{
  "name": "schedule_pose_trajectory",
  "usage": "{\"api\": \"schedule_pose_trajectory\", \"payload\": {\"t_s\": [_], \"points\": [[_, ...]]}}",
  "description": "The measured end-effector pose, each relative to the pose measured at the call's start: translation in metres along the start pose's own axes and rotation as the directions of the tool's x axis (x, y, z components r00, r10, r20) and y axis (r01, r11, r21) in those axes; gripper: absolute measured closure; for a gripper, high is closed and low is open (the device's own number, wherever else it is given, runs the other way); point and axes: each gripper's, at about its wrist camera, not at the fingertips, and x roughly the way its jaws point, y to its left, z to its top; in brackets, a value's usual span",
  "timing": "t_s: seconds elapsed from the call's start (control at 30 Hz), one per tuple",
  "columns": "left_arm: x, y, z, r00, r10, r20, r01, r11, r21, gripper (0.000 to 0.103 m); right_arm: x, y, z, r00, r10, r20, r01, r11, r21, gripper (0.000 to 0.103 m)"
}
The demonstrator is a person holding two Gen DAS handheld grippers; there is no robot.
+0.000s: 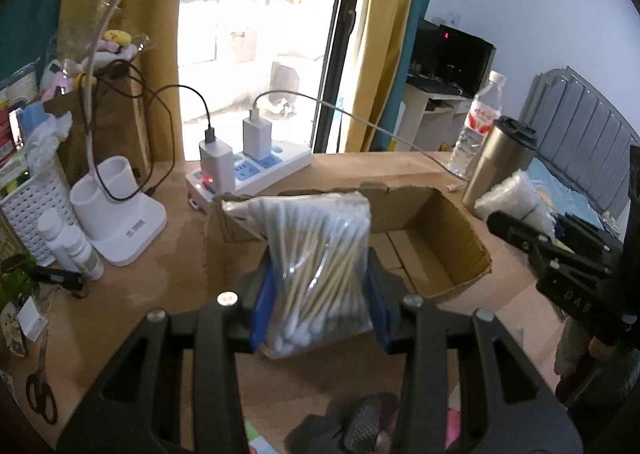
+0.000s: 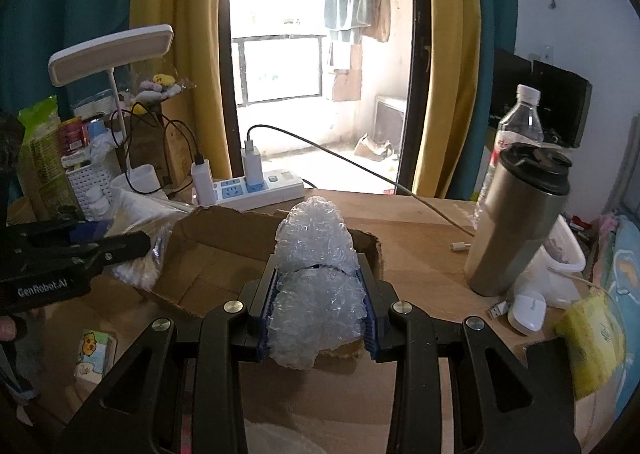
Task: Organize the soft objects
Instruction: 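Lift and carry the bubble wrap and swab bag over the cardboard box with both tools, then lower both items into the box and open both tools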
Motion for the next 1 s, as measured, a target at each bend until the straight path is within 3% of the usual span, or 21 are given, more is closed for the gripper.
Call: {"api": "schedule_pose_trajectory", "payload": {"t_s": [1.0], "points": [[0.079,-0.004,-0.012,0.984,-0.080,-0.159,0.079,0.997,-0.014,0.061,0.072,0.019,-0.012,0.991,0.076,-0.113,-0.081,0.996,-0.038,0.066]]}}
